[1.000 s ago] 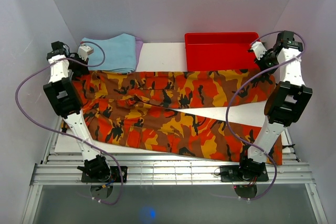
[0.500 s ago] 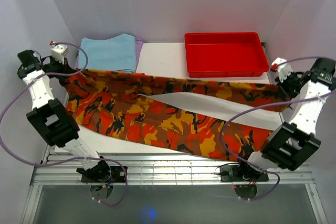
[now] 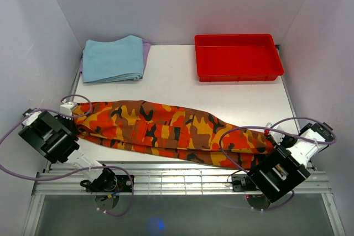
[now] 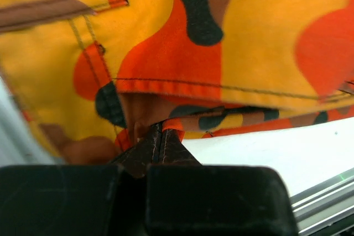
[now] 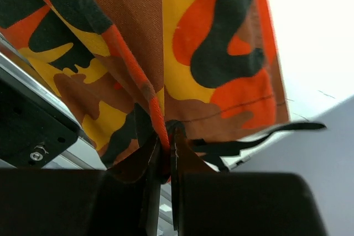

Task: Fold and stack the trousers
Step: Fold the trousers

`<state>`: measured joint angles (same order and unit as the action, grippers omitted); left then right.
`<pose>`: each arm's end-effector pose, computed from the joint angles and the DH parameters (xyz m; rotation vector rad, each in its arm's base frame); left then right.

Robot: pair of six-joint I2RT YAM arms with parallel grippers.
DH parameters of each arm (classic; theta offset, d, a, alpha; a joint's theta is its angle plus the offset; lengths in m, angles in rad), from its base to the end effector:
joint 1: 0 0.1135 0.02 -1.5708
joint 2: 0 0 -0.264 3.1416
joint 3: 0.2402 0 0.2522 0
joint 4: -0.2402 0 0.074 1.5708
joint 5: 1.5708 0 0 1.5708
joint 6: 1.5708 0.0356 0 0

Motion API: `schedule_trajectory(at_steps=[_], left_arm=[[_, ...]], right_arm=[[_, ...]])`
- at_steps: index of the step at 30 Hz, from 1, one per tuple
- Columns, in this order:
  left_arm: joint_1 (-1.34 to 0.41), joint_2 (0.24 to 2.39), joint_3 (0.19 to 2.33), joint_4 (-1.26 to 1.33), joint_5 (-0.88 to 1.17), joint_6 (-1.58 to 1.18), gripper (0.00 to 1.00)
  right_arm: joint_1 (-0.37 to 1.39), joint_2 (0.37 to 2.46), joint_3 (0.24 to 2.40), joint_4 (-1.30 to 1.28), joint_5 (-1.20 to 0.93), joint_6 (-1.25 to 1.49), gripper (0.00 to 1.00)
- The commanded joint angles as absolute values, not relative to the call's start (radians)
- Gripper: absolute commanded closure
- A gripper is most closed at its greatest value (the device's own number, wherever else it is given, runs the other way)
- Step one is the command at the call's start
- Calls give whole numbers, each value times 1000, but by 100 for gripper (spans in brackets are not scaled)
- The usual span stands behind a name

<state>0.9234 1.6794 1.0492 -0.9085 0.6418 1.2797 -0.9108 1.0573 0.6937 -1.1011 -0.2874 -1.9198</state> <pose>0.1890 0.2146 0.1776 0.4623 2.4911 -0.3446 0.1012 -0.1139 0.2049 -1.3920 2.4759 -0.0854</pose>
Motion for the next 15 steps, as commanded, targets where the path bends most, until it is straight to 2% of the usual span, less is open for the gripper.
schedule_trajectory(at_steps=[1, 6, 9, 12, 15], left_arm=[[933, 1748, 1078, -807, 489, 1297, 100], [910, 1838, 1141, -816, 486, 1161, 100], [850, 1847, 1137, -804, 444, 1111, 100], [784, 1853, 1150, -804, 420, 1023, 100], [746, 1858, 1164, -804, 416, 947, 100]], right_arm=[[-922, 1060, 600, -933, -134, -2149, 92], [-835, 1100, 566, -752, -112, -2004, 92], [-686, 1187, 590, -663, -52, -1832, 92], [-513, 1328, 737, -635, -43, -1643, 92], [-421, 1477, 903, -644, -22, -1515, 92]])
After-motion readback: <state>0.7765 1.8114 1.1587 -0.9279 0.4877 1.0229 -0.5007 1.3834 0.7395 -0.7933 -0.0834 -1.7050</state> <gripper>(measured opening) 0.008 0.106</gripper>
